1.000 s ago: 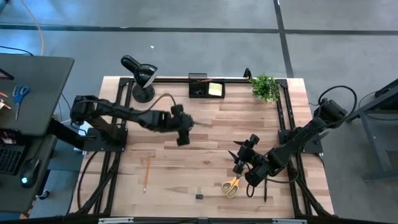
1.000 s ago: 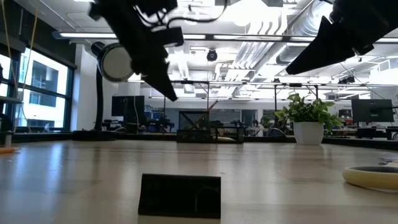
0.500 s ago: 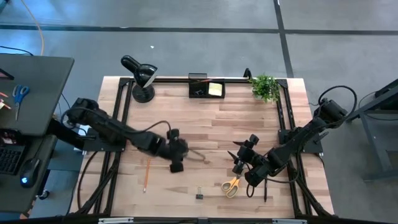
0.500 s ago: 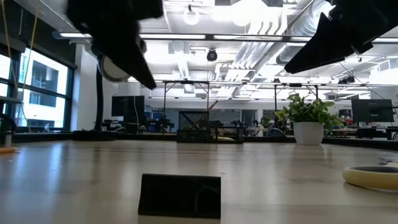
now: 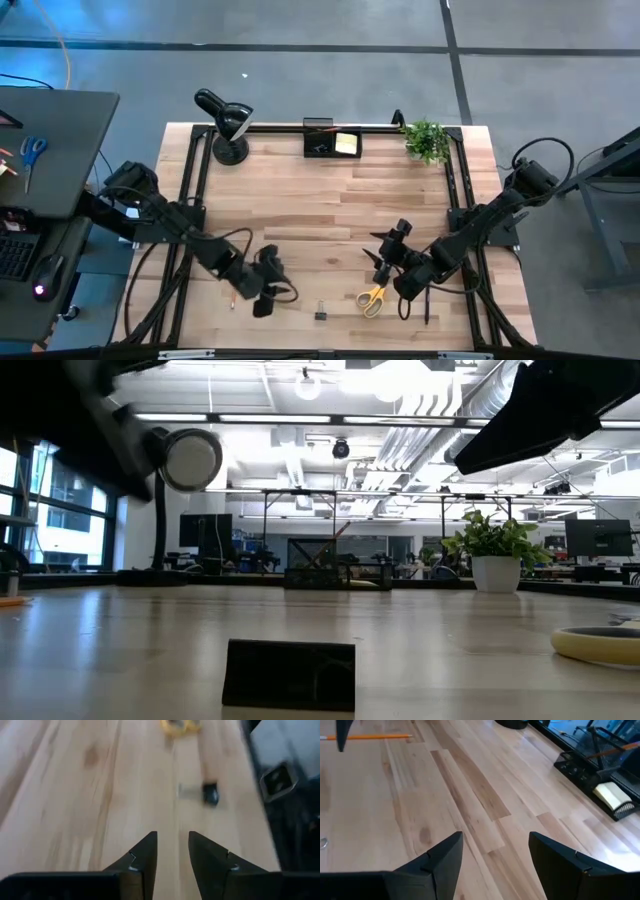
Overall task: Pick and place office supplies into organizer
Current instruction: Put the orange pencil into the black desk organizer
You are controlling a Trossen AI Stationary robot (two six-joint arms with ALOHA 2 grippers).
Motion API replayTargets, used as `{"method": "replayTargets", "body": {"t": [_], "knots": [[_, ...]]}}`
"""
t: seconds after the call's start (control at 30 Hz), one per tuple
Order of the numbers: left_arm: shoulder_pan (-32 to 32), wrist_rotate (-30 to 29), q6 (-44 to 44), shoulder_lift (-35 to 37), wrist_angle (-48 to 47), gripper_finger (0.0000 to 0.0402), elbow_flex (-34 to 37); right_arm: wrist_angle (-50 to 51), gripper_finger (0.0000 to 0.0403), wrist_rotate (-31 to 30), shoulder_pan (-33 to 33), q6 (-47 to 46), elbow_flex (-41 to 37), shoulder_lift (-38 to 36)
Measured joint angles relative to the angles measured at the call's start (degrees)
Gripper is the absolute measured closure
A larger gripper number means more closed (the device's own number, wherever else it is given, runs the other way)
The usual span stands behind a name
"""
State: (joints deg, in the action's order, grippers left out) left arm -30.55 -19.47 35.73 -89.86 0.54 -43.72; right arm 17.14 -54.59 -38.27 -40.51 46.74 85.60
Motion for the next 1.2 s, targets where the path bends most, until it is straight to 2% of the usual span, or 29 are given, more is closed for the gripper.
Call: {"method": "replayTargets", "body": {"t": [0.2, 0.33, 0.43, 0.57, 0.73, 0.93, 1.2], "knots": [[-2.4, -1.1, 14.5, 0.8, -17.4, 0.0316, -0.2, -2.7, 0.0181, 0.0, 2.0, 3.4, 0.0, 0.0], [-5.1, -1.5, 20.6, 2.9, -21.9, 0.0323, -0.3, -2.9, 0.0181, -0.1, 3.4, 3.5, 0.0, 0.3], [-8.3, -4.5, 25.8, 5.1, -25.7, 0.033, -0.3, -4.8, 0.0181, 0.1, 4.5, 5.1, 0.0, 1.7], [-12.4, -6.5, 38.4, 7.1, -34.4, 0.0342, -0.3, -12.9, 0.0181, 3.6, 6.3, 13.7, 0.0, 5.2], [-15.6, -3.6, 54.3, 7.3, -43.1, 0.0347, -0.3, -22.3, 0.0181, 8.8, 8.3, 24.7, 0.0, 7.7], [-17.9, -1.6, 62.9, 7.3, -46.5, 0.032, -0.3, -25.7, 0.0181, 11.4, 9.5, 31.7, 0.0, 7.8], [-17.8, 6.8, 67.1, 7.3, -47.3, 0.0254, -0.3, -25.6, 0.0181, 14.2, 11.6, 36.1, 0.0, 7.8]]}}
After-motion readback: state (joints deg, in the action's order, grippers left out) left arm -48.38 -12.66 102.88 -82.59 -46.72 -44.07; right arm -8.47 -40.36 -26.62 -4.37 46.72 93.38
